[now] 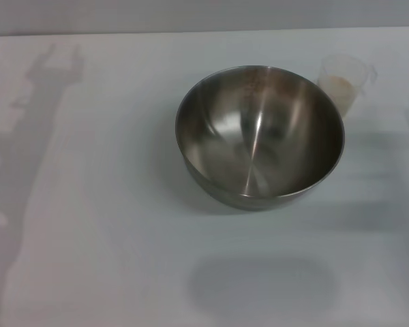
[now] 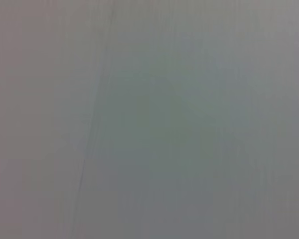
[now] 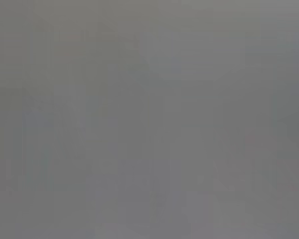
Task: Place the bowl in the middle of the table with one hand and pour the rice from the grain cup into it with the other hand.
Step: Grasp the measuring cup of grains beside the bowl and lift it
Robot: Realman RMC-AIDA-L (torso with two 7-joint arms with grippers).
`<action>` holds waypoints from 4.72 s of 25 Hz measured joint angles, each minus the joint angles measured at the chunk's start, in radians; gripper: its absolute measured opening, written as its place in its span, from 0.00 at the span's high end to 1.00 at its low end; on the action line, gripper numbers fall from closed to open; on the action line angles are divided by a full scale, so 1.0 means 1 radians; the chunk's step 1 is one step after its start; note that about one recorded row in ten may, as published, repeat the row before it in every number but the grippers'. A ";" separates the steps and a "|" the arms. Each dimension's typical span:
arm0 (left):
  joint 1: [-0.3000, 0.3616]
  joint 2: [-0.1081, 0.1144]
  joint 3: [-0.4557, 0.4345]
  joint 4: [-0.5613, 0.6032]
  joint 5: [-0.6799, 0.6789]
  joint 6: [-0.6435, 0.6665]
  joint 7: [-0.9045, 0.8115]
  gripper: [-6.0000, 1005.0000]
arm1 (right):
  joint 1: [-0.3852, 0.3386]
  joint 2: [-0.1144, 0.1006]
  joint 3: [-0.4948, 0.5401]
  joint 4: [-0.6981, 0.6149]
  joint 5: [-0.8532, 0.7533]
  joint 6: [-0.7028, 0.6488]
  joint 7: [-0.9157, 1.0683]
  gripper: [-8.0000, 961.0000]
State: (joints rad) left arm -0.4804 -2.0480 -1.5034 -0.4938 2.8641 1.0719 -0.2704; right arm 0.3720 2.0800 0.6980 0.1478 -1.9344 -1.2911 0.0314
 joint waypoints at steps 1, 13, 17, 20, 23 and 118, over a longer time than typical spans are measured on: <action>0.000 0.000 -0.004 0.000 0.001 0.001 0.004 0.52 | 0.000 0.000 -0.010 -0.001 0.000 0.008 0.001 0.23; 0.007 0.000 -0.008 -0.006 0.003 0.016 0.006 0.52 | 0.041 -0.003 -0.144 -0.062 0.000 0.085 -0.002 0.23; 0.009 0.000 -0.012 -0.006 0.004 0.021 0.007 0.52 | 0.063 -0.004 -0.162 -0.092 0.000 0.134 -0.002 0.23; 0.010 0.000 -0.018 -0.008 0.004 0.028 0.007 0.52 | 0.078 -0.005 -0.190 -0.103 0.000 0.164 -0.002 0.23; 0.010 0.000 -0.019 -0.008 0.005 0.034 0.007 0.52 | 0.094 -0.006 -0.216 -0.112 0.000 0.197 -0.004 0.23; 0.037 -0.011 -0.021 -0.009 -0.003 0.160 -0.005 0.52 | 0.220 -0.012 -0.275 -0.164 0.012 0.383 0.016 0.23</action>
State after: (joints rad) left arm -0.4432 -2.0586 -1.5248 -0.5030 2.8613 1.2315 -0.2757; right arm 0.5917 2.0678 0.4233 -0.0160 -1.9220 -0.9084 0.0474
